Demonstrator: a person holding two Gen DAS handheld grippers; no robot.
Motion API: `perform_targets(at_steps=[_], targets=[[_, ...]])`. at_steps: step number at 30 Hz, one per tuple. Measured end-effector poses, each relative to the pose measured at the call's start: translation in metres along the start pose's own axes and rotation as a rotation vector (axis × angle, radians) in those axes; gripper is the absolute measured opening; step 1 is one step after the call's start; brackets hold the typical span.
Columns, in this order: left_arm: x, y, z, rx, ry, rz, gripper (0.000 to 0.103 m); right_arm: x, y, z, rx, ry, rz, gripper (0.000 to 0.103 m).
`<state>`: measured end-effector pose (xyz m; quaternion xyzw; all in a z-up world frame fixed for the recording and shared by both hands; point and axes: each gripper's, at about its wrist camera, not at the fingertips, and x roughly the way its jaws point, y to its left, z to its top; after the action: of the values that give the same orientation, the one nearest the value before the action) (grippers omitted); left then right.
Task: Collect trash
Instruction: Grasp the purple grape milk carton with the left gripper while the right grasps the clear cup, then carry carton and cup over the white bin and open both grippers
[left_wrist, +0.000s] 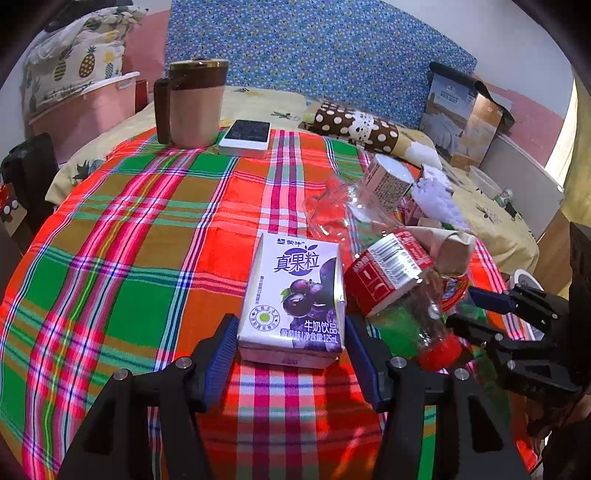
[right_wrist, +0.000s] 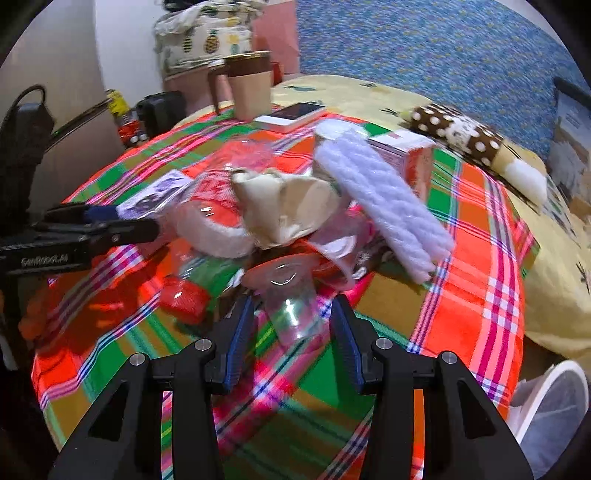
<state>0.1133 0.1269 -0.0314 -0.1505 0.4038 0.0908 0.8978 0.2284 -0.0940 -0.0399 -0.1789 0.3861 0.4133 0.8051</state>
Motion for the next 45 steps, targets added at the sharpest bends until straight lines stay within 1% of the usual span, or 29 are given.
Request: perform_targets(at_steps=[3, 4, 5, 8, 13, 18, 21, 29, 38, 45], targets=[[0.009, -0.001, 0.002, 0.004, 0.020, -0.004, 0.058, 0.005, -0.002, 0.001, 0.032, 0.000, 0.025, 0.045], [0.012, -0.002, 0.002, 0.005, 0.029, -0.016, 0.058, 0.007, 0.000, 0.001, 0.031, 0.003, 0.026, 0.038], [0.014, -0.002, 0.002, 0.006, 0.030, -0.014, 0.058, 0.007, 0.001, 0.000, 0.030, 0.005, 0.020, 0.033], [0.010, -0.004, 0.001, 0.006, 0.019, -0.015, 0.055, 0.003, 0.000, -0.001, 0.055, -0.007, 0.007, 0.031], [-0.005, -0.009, -0.004, 0.014, -0.019, -0.011, 0.055, -0.016, -0.003, -0.009, 0.115, -0.055, -0.012, 0.031], [-0.022, -0.019, -0.014, 0.025, -0.035, -0.023, 0.055, -0.033, -0.001, -0.024, 0.181, -0.086, -0.032, 0.031], [-0.035, -0.027, -0.021, 0.039, -0.045, -0.035, 0.055, -0.045, 0.001, -0.033, 0.224, -0.107, -0.046, 0.031], [-0.060, -0.053, -0.033, 0.079, -0.062, -0.088, 0.055, -0.067, 0.000, -0.047, 0.286, -0.144, -0.076, 0.031], [-0.062, -0.093, -0.042, 0.146, -0.044, -0.165, 0.055, -0.081, -0.006, -0.061, 0.328, -0.169, -0.107, 0.031], [-0.056, -0.126, -0.043, 0.195, -0.033, -0.217, 0.055, -0.094, -0.021, -0.073, 0.371, -0.190, -0.161, 0.031]])
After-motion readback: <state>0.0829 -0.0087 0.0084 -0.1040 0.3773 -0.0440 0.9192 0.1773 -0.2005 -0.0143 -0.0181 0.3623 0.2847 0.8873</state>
